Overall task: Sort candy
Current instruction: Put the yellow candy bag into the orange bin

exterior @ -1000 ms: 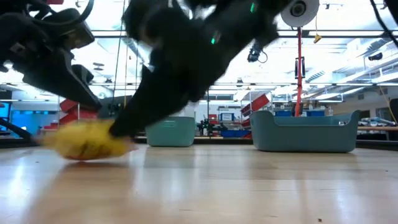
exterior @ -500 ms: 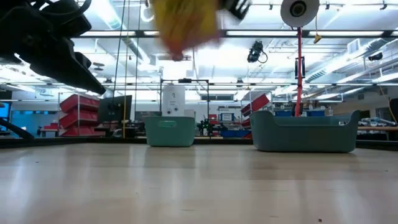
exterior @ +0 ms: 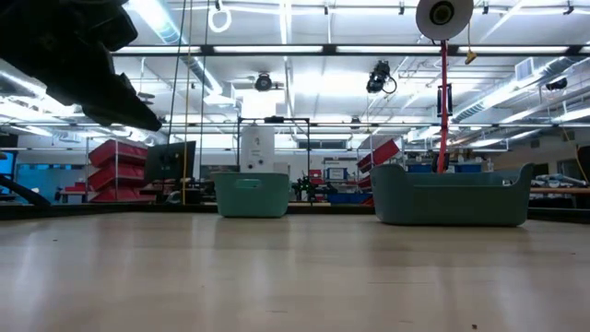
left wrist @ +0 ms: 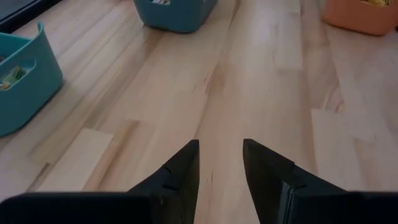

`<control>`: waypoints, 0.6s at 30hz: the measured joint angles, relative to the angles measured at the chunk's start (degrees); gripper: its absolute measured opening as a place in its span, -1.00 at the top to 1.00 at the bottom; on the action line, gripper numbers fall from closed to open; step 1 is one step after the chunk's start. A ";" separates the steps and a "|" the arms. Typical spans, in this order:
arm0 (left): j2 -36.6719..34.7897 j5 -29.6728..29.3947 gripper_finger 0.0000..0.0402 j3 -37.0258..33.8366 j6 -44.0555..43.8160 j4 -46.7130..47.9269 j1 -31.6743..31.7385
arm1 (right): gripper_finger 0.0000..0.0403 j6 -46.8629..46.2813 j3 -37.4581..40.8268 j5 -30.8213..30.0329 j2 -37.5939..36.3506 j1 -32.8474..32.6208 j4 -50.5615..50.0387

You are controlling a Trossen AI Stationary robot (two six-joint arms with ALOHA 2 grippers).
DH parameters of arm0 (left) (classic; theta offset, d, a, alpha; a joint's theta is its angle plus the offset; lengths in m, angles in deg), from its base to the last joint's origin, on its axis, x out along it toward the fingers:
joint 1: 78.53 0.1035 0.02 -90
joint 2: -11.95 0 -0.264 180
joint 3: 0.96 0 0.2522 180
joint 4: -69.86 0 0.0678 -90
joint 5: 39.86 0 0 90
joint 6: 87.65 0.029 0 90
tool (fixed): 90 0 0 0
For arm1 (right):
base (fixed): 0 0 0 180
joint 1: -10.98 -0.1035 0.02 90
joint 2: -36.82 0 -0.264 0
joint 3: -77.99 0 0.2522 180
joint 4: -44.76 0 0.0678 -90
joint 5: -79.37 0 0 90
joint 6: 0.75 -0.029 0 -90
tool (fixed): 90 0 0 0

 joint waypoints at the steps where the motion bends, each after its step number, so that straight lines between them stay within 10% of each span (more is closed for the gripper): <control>1: 0.00 0.00 0.37 0.00 0.01 -0.08 0.00 | 1.00 -3.42 0.00 -1.85 -0.44 -1.94 -1.70; 18: 0.02 -1.36 0.37 0.00 1.50 -3.80 0.00 | 1.00 -65.45 5.30 -30.44 -2.60 -35.27 -16.07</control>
